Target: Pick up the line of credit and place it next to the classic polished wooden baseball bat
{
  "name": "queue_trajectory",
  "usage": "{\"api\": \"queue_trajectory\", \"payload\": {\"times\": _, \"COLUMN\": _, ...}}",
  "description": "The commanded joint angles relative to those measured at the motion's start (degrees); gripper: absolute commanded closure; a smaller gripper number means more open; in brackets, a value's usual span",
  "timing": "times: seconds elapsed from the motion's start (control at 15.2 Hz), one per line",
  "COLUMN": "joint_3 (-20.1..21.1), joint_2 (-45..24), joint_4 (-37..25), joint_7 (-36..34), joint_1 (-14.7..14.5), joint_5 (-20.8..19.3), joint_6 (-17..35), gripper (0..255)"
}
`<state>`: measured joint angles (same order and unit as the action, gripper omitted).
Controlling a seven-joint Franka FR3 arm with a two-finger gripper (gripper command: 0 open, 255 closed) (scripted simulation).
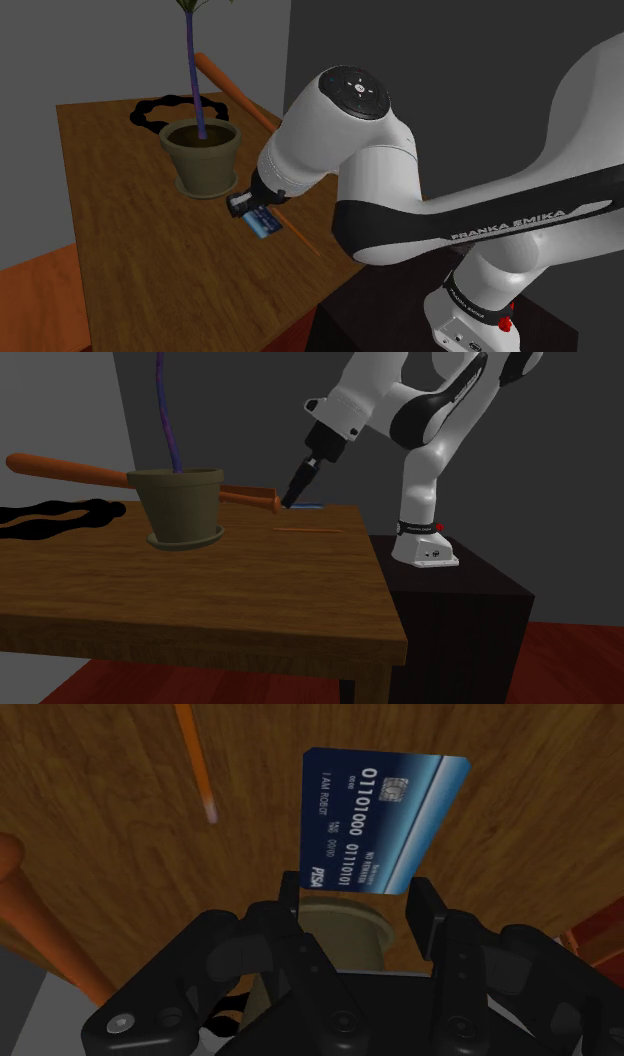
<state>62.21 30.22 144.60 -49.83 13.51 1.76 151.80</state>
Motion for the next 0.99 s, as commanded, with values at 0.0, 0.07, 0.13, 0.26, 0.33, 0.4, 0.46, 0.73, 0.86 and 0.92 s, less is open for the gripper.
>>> {"api": "queue_trajectory", "payload": {"times": 0.0, "joint_3": -1.7, "joint_2": 0.6, "joint_4": -0.8, "joint_7": 0.9, "joint_1": -1.3, "joint_5": 0.5, "joint_6": -1.7, "gripper": 255}}
{"api": "queue_trajectory", "payload": {"times": 0.07, "joint_3": -2.5, "joint_2": 0.9, "joint_4": -1.2, "joint_7": 1.4, "joint_1": -1.9, "joint_5": 0.7, "joint_6": -2.5, "gripper": 255}}
{"api": "queue_trajectory", "payload": {"times": 0.13, "joint_3": -3.2, "joint_2": 1.2, "joint_4": -1.6, "joint_7": 1.8, "joint_1": -2.4, "joint_5": 0.9, "joint_6": -3.3, "gripper": 255}}
{"api": "queue_trajectory", "payload": {"times": 0.26, "joint_3": -4.5, "joint_2": 1.7, "joint_4": -2.5, "joint_7": 2.6, "joint_1": -3.3, "joint_5": 1.2, "joint_6": -4.9, "gripper": 255}}
{"api": "queue_trajectory", "payload": {"times": 0.33, "joint_3": -5.2, "joint_2": 2.0, "joint_4": -2.9, "joint_7": 3.0, "joint_1": -3.7, "joint_5": 1.4, "joint_6": -5.6, "gripper": 255}}
{"api": "queue_trajectory", "payload": {"times": 0.4, "joint_3": -5.8, "joint_2": 2.2, "joint_4": -3.3, "joint_7": 3.3, "joint_1": -4.1, "joint_5": 1.5, "joint_6": -6.4, "gripper": 255}}
{"api": "queue_trajectory", "payload": {"times": 0.46, "joint_3": -6.4, "joint_2": 2.5, "joint_4": -3.8, "joint_7": 3.7, "joint_1": -4.5, "joint_5": 1.7, "joint_6": -7.2, "gripper": 255}}
{"api": "queue_trajectory", "payload": {"times": 0.73, "joint_3": -8.5, "joint_2": 3.4, "joint_4": -5.8, "joint_7": 5.1, "joint_1": -5.7, "joint_5": 2.1, "joint_6": -10.2, "gripper": 255}}
{"api": "queue_trajectory", "payload": {"times": 0.86, "joint_3": -9.5, "joint_2": 3.8, "joint_4": -6.8, "joint_7": 5.7, "joint_1": -6.1, "joint_5": 2.3, "joint_6": -11.8, "gripper": 255}}
{"api": "queue_trajectory", "payload": {"times": 0.92, "joint_3": -9.9, "joint_2": 3.9, "joint_4": -7.3, "joint_7": 6.0, "joint_1": -6.3, "joint_5": 2.4, "joint_6": -12.5, "gripper": 255}}
